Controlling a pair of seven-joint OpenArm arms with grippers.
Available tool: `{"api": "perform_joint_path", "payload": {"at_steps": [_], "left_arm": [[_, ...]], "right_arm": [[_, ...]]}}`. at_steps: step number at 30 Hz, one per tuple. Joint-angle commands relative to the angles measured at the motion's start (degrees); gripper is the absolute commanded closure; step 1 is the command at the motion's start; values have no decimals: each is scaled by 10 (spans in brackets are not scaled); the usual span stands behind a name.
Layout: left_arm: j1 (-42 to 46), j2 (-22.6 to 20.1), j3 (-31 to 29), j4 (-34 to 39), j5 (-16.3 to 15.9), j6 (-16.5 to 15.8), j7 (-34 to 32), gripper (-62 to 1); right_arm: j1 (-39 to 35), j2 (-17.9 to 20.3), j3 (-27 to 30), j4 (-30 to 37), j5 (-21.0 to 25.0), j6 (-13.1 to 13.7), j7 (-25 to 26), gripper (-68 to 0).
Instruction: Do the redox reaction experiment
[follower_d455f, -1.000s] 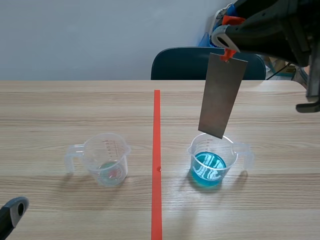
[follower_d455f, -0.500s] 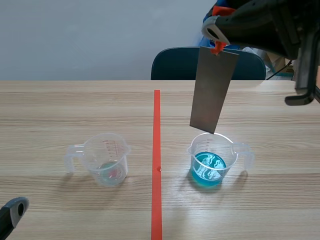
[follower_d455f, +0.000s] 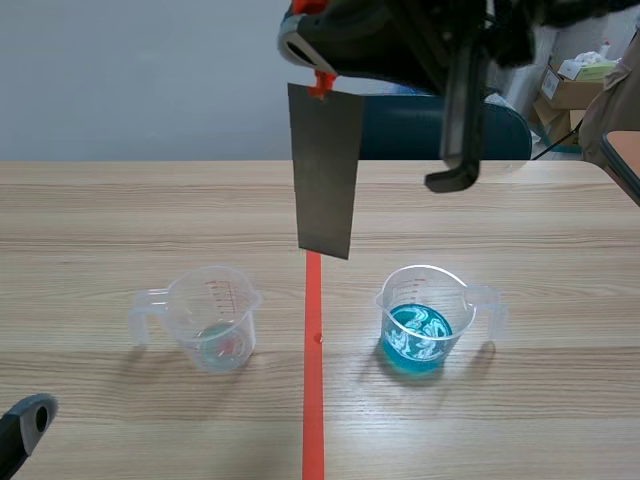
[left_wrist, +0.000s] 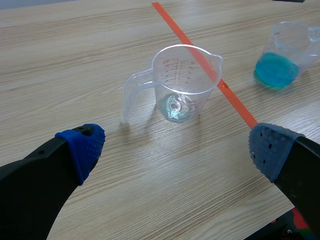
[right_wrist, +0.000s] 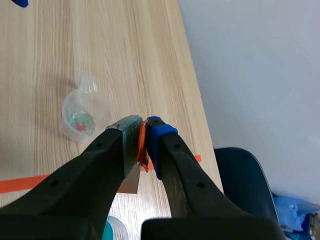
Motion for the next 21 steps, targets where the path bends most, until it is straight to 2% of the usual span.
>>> {"api": "perform_joint_path", "payload": {"at_steps": [1, 13, 21], "left_arm": [[-2, 4, -2, 6, -2, 1, -10, -617], [-2, 4, -2, 6, -2, 1, -10, -617], [-2, 4, -2, 6, -2, 1, -10, -617]], "right_arm": [[24, -14, -10, -12, -2, -2, -1, -6], [133, -139, -133, -109, -15, -2, -17, -6], [180, -204, -187, -165, -15, -2, -21, -6]]}}
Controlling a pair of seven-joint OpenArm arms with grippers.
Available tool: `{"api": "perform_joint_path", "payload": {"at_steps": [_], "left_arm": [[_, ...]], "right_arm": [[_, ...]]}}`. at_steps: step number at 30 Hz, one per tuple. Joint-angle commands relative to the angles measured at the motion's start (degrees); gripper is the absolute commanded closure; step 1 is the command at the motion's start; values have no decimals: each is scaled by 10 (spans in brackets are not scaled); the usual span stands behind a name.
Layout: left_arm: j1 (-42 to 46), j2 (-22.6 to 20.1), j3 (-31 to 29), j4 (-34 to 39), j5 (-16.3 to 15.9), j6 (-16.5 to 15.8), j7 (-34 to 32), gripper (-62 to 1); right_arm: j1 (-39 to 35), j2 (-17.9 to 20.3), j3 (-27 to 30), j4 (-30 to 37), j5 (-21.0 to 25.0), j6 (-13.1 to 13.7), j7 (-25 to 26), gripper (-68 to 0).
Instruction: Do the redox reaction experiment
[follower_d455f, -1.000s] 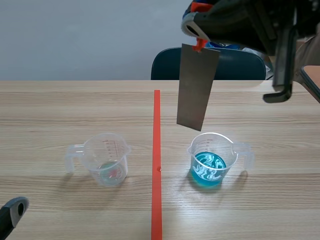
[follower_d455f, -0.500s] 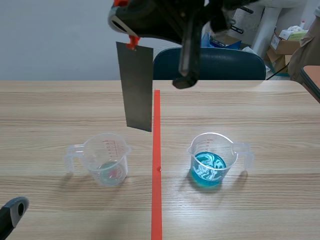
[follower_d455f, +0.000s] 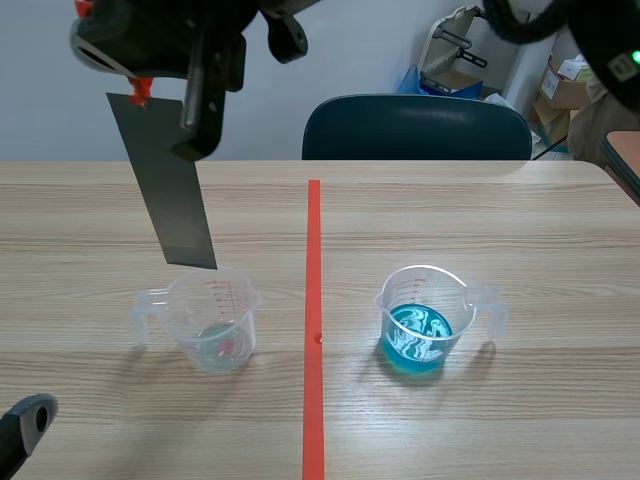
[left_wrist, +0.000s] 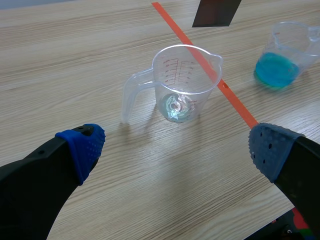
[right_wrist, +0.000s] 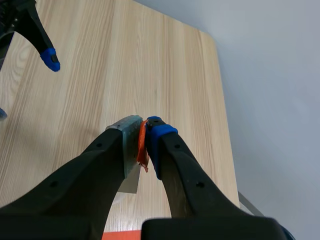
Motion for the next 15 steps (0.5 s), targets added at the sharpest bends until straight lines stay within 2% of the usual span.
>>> {"api": "perform_joint_path", "payload": {"at_steps": [1, 7, 15], "left_arm": [[-2, 4, -2, 6, -2, 1, -10, -617], [-2, 4, -2, 6, -2, 1, -10, -617], [-2, 4, -2, 6, -2, 1, -10, -617]], "right_arm": [[19, -9, -1, 1, 0, -2, 0, -6], [31, -37, -12, -16, 0, -2, -14, -6], [32, -38, -12, -16, 0, -2, -16, -6]]}}
